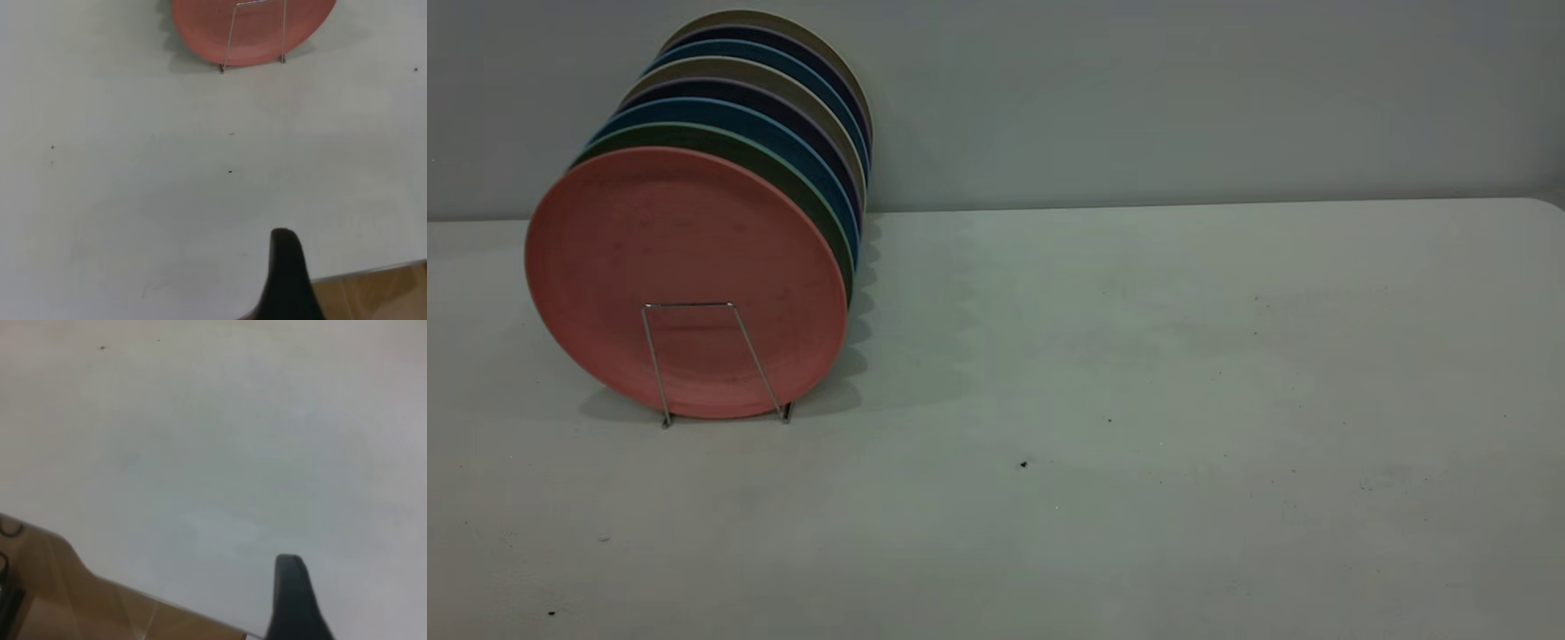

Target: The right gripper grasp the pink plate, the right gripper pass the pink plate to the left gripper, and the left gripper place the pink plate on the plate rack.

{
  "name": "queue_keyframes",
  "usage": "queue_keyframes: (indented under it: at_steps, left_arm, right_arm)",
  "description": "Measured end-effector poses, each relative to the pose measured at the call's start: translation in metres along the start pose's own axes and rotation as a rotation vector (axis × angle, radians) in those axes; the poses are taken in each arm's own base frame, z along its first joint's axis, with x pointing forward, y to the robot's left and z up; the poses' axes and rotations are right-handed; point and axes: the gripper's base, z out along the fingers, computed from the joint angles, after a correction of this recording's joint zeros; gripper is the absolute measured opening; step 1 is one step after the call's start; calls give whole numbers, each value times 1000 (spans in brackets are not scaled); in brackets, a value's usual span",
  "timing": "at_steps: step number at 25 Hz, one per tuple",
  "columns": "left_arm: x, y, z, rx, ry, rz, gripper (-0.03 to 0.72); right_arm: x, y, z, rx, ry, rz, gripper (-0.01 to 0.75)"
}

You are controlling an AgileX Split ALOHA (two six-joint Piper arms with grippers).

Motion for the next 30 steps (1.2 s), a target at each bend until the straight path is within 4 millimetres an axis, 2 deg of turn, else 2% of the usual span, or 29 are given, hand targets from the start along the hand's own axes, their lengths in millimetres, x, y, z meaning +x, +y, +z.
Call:
queue_keyframes:
  at_steps: [9, 17, 30]
  left_arm:
    - [0, 0, 0, 3, -1, -2, 563]
    - [0, 0, -1, 51, -2, 28, 563]
    - [1, 1, -1, 82, -2, 53, 563]
  right_arm:
    - [1, 0, -1, 6, -7, 5, 476]
    - [10, 2, -12, 98, -106, 64, 472]
    - [10, 3, -13, 107, -106, 73, 472]
